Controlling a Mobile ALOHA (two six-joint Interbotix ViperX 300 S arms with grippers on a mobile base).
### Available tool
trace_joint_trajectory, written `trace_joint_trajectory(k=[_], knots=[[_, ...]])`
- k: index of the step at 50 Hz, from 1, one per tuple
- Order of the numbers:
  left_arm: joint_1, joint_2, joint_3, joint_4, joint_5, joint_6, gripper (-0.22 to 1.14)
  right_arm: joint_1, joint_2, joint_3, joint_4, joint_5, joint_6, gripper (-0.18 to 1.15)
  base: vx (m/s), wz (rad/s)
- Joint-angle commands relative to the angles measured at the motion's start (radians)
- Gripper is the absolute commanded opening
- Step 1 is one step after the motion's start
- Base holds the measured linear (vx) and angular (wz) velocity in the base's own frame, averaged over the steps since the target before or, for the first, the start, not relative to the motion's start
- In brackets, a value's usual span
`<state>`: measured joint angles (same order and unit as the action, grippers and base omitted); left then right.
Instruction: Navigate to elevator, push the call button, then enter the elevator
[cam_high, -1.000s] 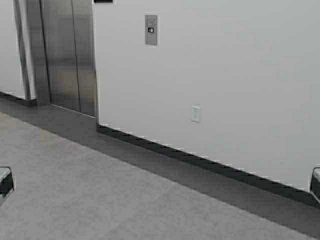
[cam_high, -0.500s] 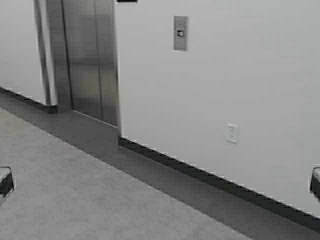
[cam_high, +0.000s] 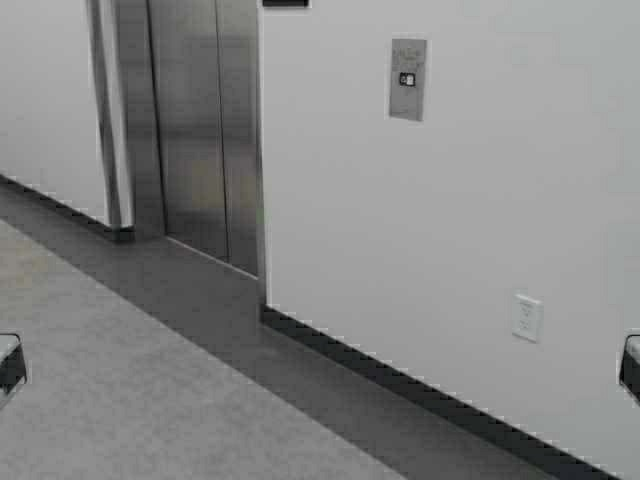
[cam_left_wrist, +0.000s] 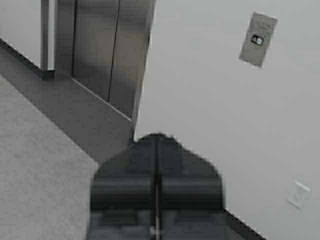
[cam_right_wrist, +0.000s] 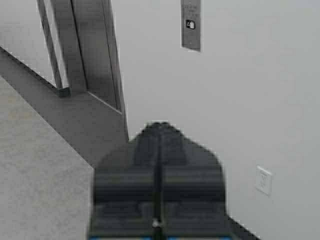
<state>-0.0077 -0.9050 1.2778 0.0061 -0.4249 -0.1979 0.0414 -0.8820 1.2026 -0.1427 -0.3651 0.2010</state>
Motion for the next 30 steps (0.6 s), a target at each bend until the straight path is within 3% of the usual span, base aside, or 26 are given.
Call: trace_joint_trajectory(k=[1,30], knots=[[0.002,0.005,-0.014,0.002,-0.008,0.002,0.02,0.002,0.005,-0.018,-0.006,-0.009,-0.002,0.05,0.61,0.11],[0.002,-0.02,0.002,0.002,-0.008,0.008,0.02,0.002,0.023,-0.052,-0.048,0.064,-0.031,0.05,0.58,0.13]])
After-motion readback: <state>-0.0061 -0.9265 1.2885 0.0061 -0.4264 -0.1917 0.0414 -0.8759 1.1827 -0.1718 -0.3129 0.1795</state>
